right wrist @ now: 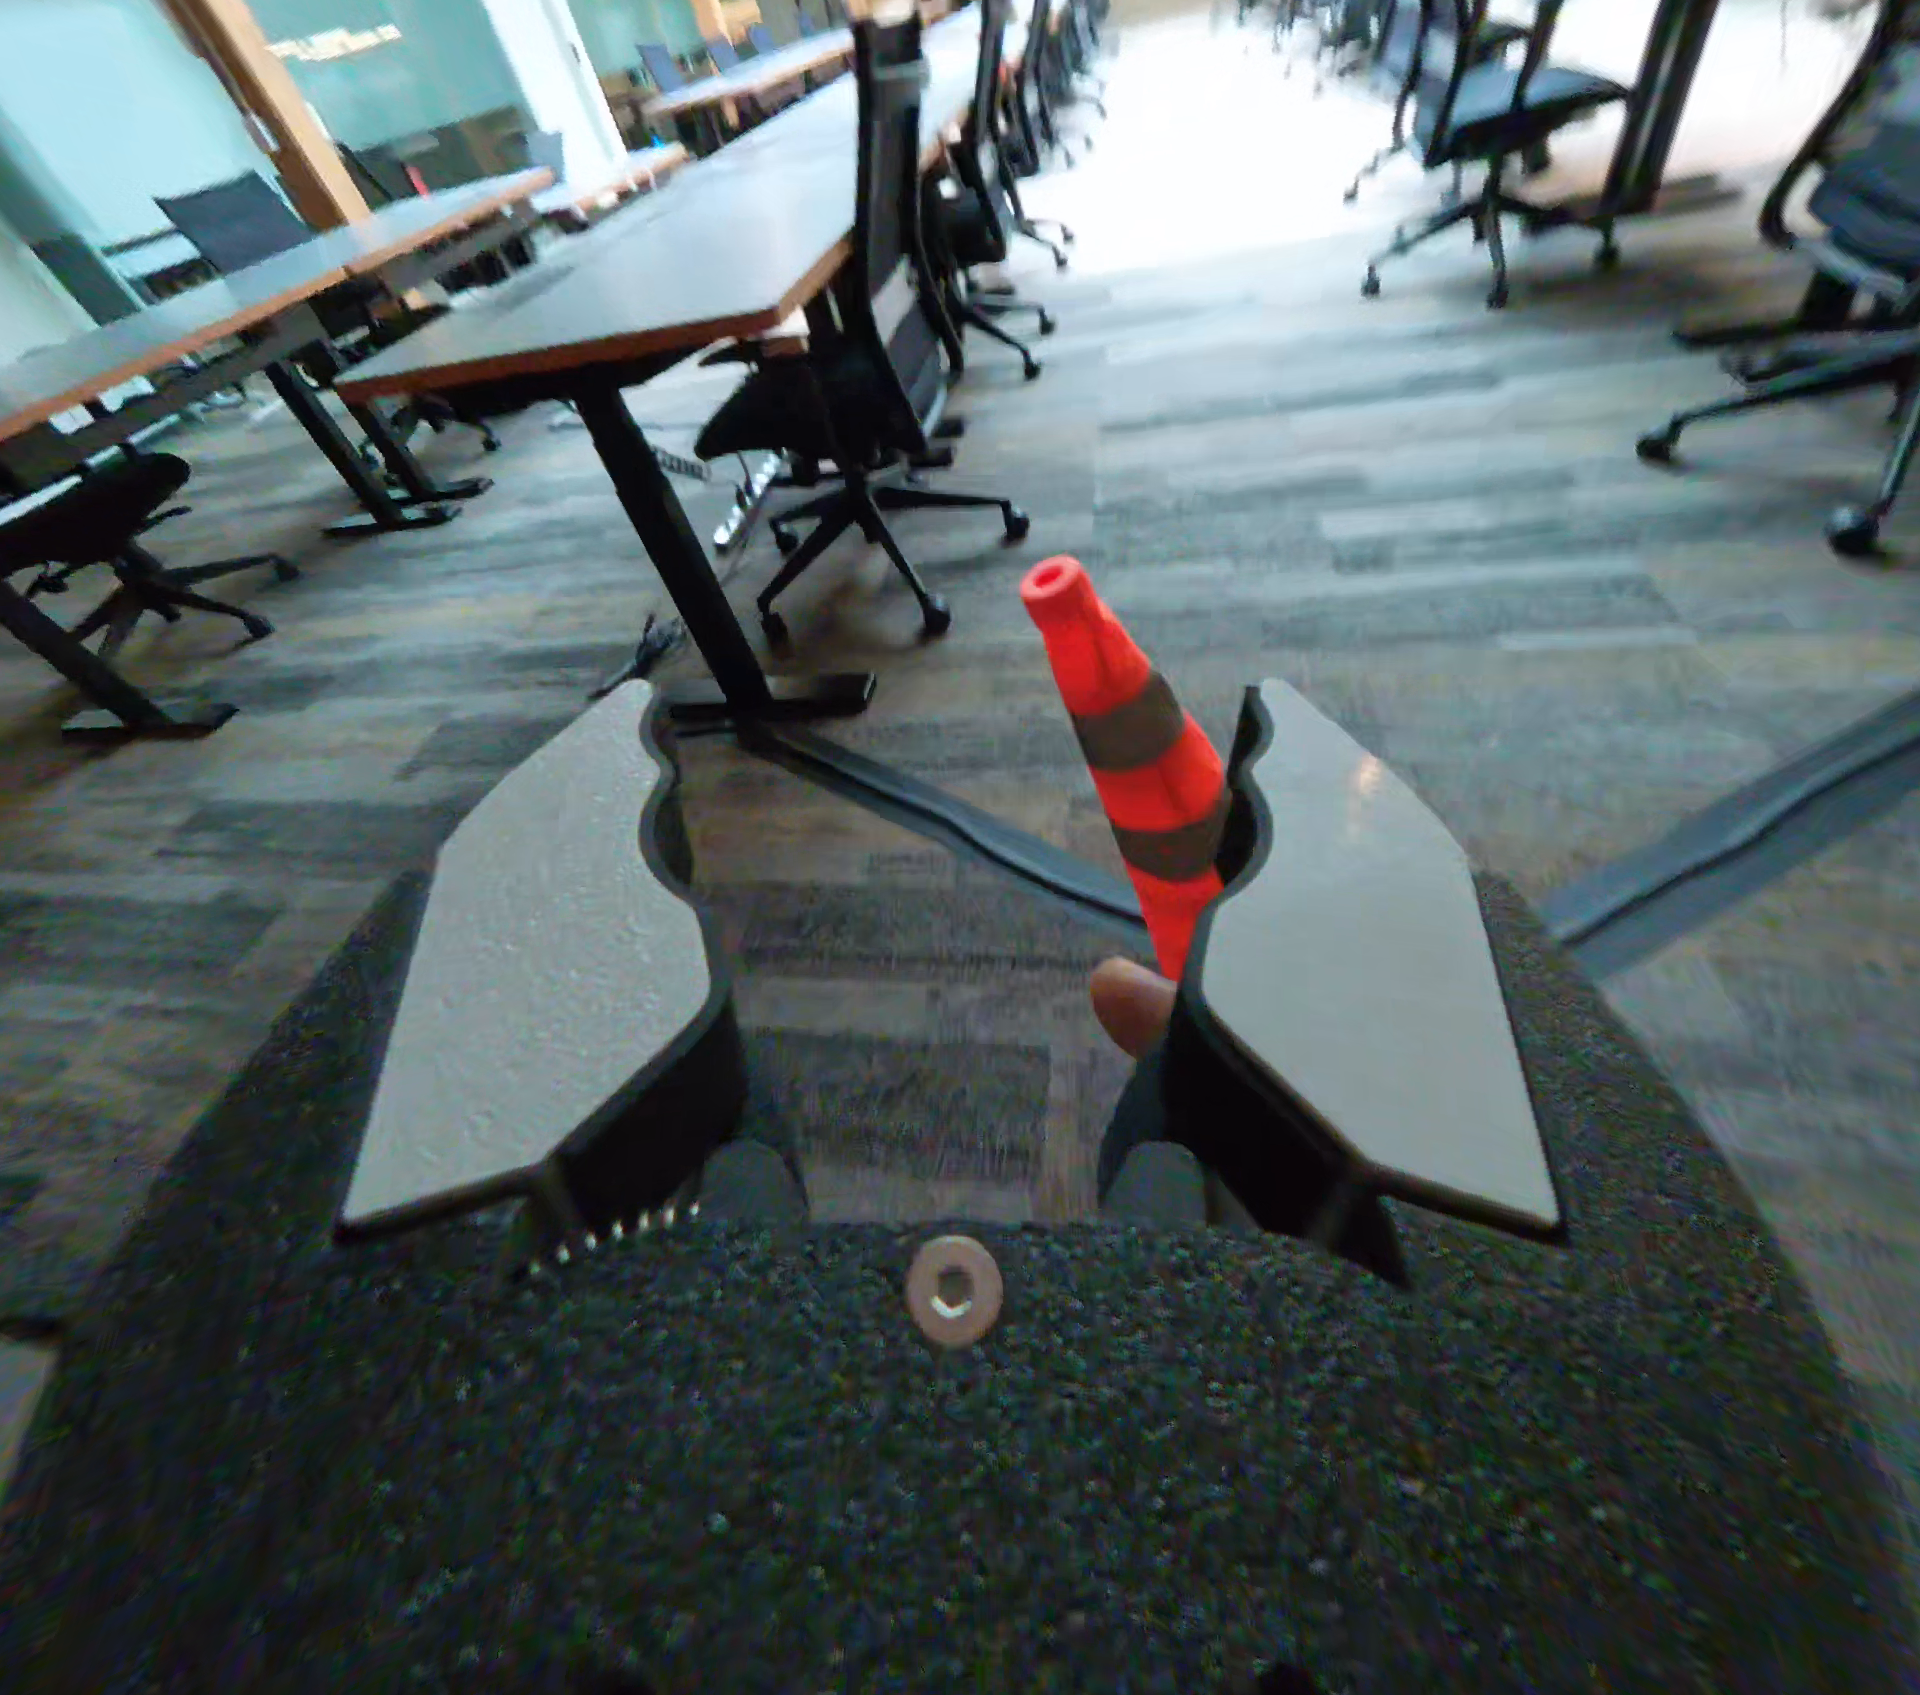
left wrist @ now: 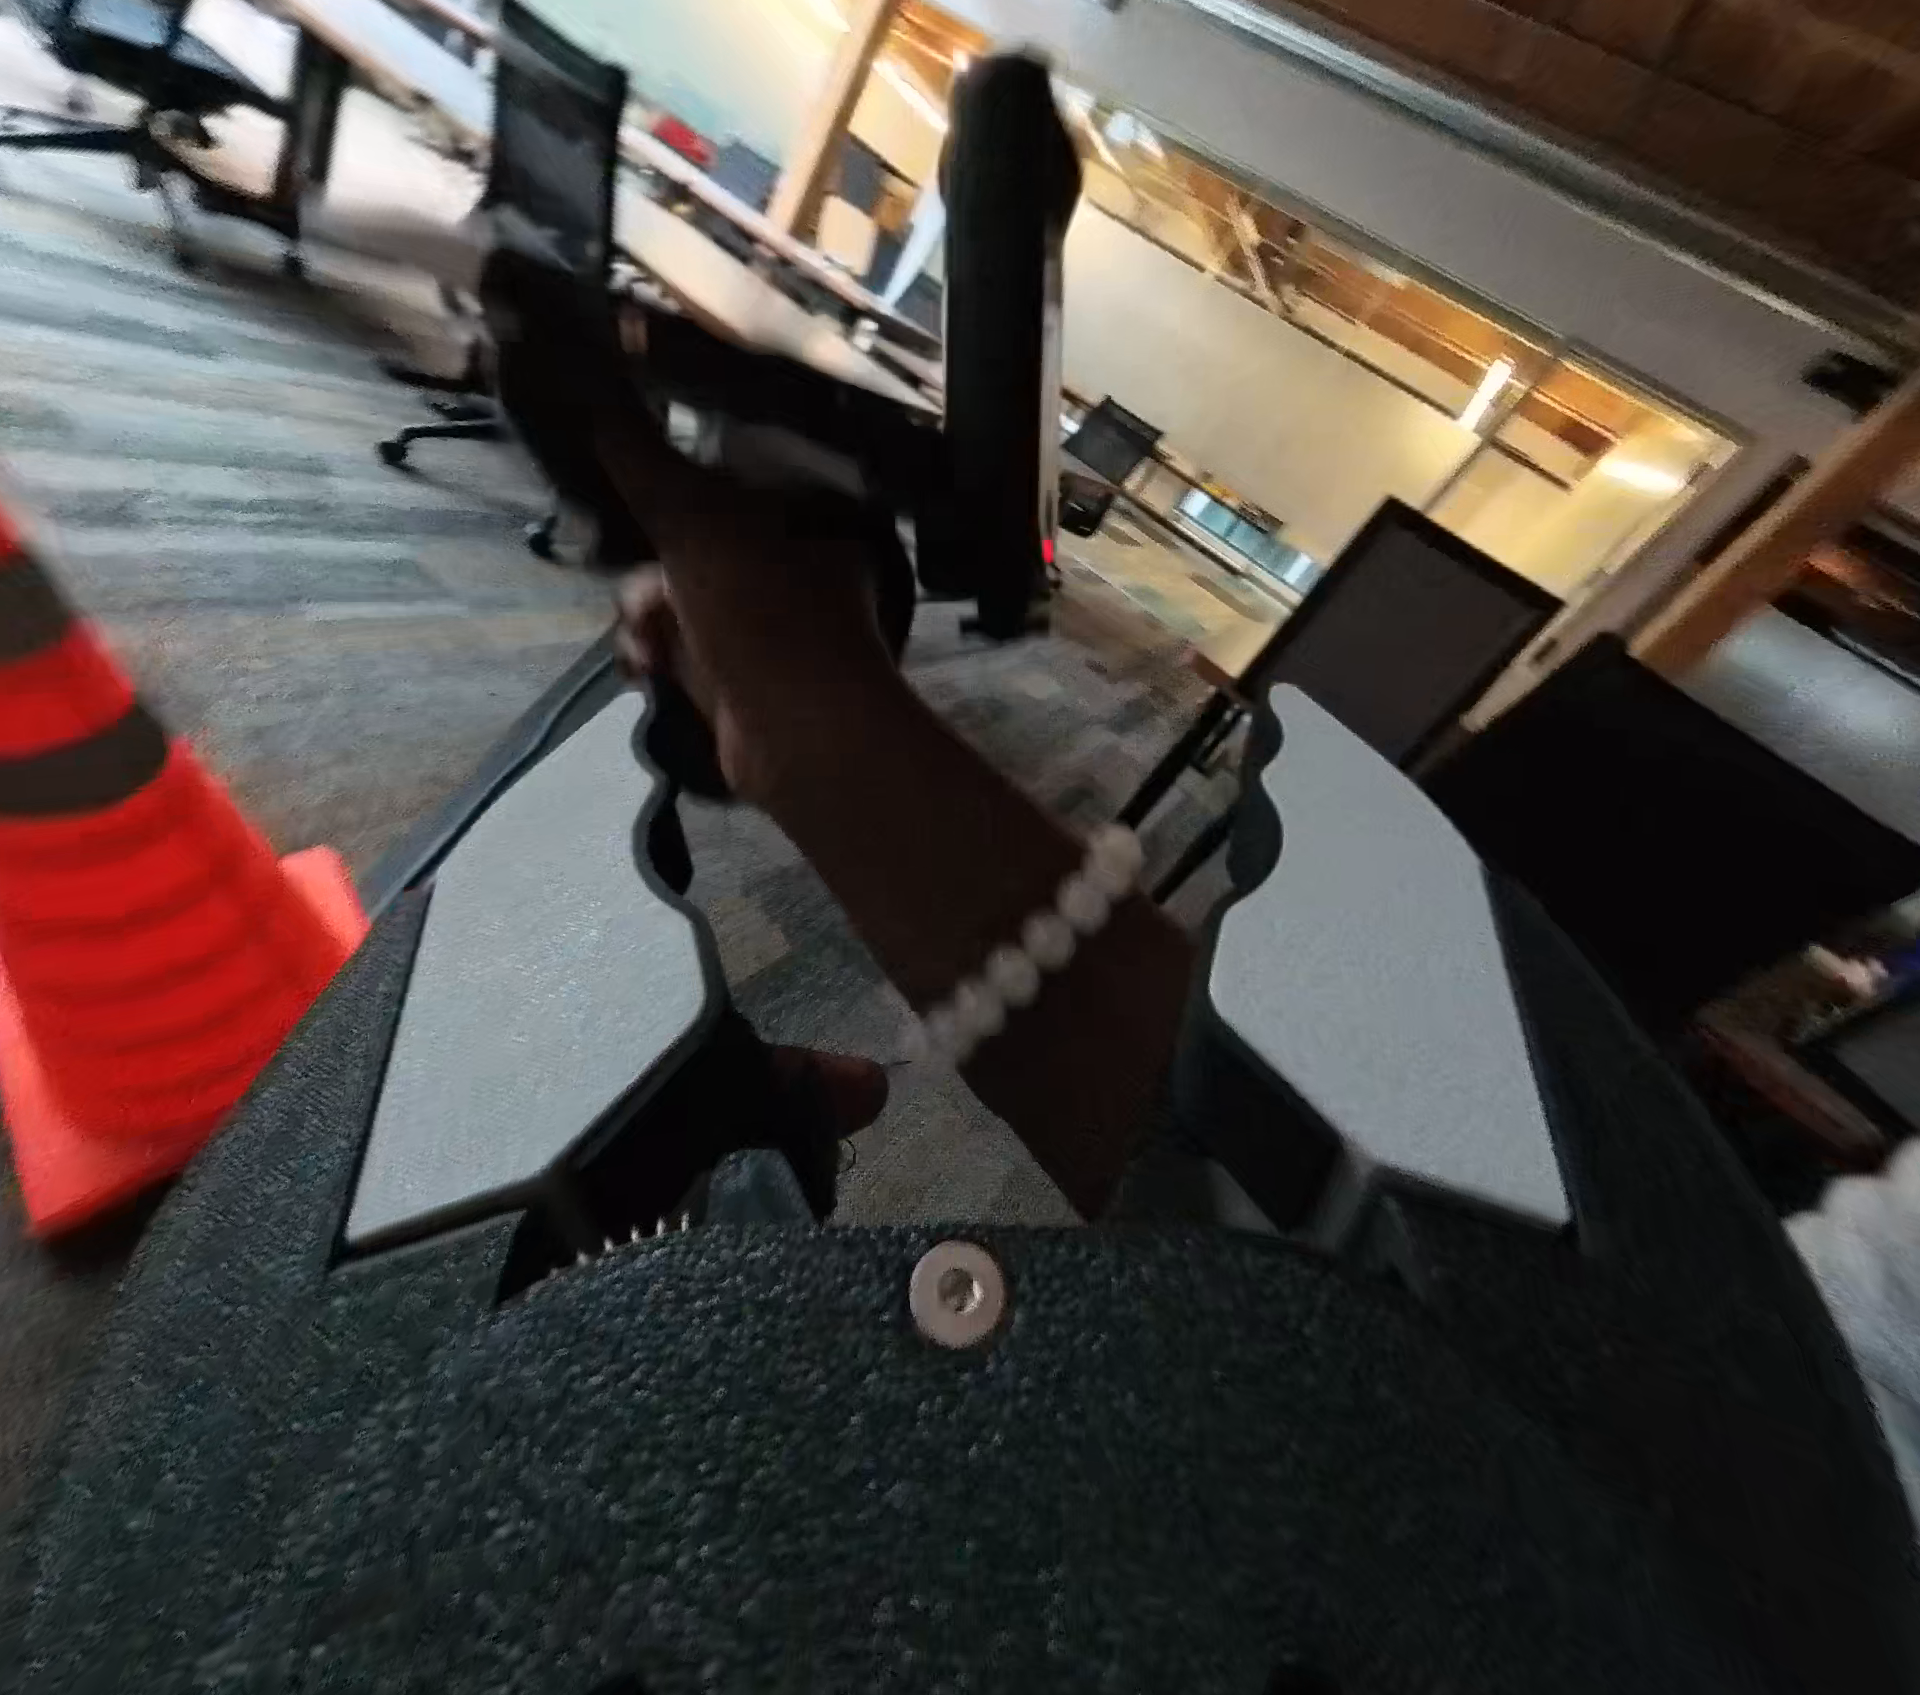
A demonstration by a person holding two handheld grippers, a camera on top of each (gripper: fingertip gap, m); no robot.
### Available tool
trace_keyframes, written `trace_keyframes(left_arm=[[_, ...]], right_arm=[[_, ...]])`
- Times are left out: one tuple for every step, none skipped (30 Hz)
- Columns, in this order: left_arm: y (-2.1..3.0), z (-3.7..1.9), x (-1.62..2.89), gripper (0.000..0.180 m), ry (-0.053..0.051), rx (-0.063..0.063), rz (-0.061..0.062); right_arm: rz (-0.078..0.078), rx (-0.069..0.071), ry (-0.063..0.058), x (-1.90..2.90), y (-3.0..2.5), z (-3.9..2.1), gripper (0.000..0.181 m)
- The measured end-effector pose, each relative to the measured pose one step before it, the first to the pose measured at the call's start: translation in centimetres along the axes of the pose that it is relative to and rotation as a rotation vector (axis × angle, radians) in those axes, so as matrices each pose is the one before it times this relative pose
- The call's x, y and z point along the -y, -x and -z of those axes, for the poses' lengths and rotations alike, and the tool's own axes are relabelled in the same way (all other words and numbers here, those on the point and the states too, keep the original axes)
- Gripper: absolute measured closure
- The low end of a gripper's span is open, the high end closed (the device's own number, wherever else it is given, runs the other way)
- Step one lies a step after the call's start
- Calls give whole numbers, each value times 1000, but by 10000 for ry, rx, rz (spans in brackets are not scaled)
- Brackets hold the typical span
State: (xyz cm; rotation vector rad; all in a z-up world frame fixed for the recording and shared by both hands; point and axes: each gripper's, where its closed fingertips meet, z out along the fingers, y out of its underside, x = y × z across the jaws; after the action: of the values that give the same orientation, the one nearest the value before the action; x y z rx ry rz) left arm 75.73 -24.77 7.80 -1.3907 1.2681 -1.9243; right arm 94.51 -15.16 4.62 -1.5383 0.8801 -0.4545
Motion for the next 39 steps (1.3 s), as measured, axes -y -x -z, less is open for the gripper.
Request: trace_keyframes(left_arm=[[-1548,-1086,1848,78,108,-360,-271],[-1530,-1206,1858,79,93,-377,-257],[-1620,-1206,1587,79,146,-460,-281],[-1552,-1298,1444,78,152,-461,-330],[-1436,-1211,1205,80,131,-443,-337],[-1132,-1314,1180,81,15,-340,-336],[-831,-1415,1097,81,-96,-236,-305],[-789,-1462,761,85,-63,-301,-240],[-834,-1801,575,86,33,-420,-172],[-843,-2020,314,86,98,-480,-107],[-929,-2326,201,85,233,-612,-85],[-999,-2355,-72,85,489,-719,-55],[-861,-2318,-46,83,478,-698,-144],[-517,-2206,77,80,485,-533,-242],[-486,-1921,373,76,419,-556,-142],[-567,-1518,655,76,281,-671,-87],[-311,-1138,772,77,71,-588,-91],[-44,-954,622,78,-24,-483,-164],[241,-898,404,79,-111,-314,-178],[140,-912,160,77,-180,-302,-81],[-210,-912,41,80,-157,-435,-46],[-622,-847,221,80,-174,-650,-44],[-737,-801,542,79,-326,-714,-150],[-556,-787,575,81,-320,-607,-175],[-579,-766,340,83,-172,-683,-70],[-637,-663,161,81,-70,-794,120],[-578,-492,90,82,-31,-837,217],[-311,-296,36,82,10,-739,190],[-25,-121,-10,82,41,-627,88],[193,-6,5,83,14,-547,57],[324,83,32,83,32,-538,89],[435,191,12,83,145,-495,83],[524,333,18,83,247,-449,-27],[342,540,127,83,236,-565,-194],[563,743,315,83,116,-398,-233],[589,883,431,84,15,-429,-172],[520,880,351,82,56,-541,16],[603,767,286,80,89,-507,254],[666,630,248,78,95,-472,378]], right_arm=[[-105,-291,326,675,-1470,1488,80],[-38,-363,62,868,-1515,1608,82],[-93,-421,-89,820,-1566,1593,84],[-91,-439,2,520,-1610,1381,85],[-83,-293,62,500,-1433,1270,85],[-76,-264,-12,569,-1455,1152,86],[-11,-312,-29,651,-1650,898,86],[-67,-329,-61,766,-1878,628,87],[-215,-228,-110,930,-1958,439,87],[-377,-176,-84,1169,-2036,211,88],[-411,-59,-122,1337,-1364,-29,88],[-268,-82,-137,1813,-1771,190,89],[-12,-233,-117,2021,-1865,252,90],[135,-390,-164,2138,-2001,372,90],[127,-364,-213,2221,-2018,405,90],[72,-368,-186,1867,-1508,144,90],[26,-385,-106,1673,-1912,256,90],[29,-364,-2,1343,-1767,229,89],[31,-449,13,1114,-1717,290,87],[33,-548,-34,694,-1473,332,87],[7,-601,-144,766,-1706,554,87],[14,-618,-196,555,-1548,529,88],[38,-645,-103,284,-1612,503,88],[40,-645,14,9,-1635,439,89],[-30,-575,61,-244,-1531,197,89],[-147,-473,30,-207,-1420,218,88],[-274,-408,34,-196,-1282,88,89],[-314,-402,27,-118,-1105,-198,89],[-255,-476,-1,25,-1227,-14,89],[-156,-560,-81,224,-1200,-4,89],[-59,-628,-183,433,-1086,23,89],[43,-657,-165,459,-701,-80,89],[121,-736,-87,462,-887,24,89],[150,-820,-44,482,-884,61,87],[119,-843,-38,492,-824,87,86],[24,-815,0,465,-689,80,85],[-38,-758,54,402,-527,71,82],[8,-749,118,334,-533,100,79],[80,-741,183,360,-384,59,76]])
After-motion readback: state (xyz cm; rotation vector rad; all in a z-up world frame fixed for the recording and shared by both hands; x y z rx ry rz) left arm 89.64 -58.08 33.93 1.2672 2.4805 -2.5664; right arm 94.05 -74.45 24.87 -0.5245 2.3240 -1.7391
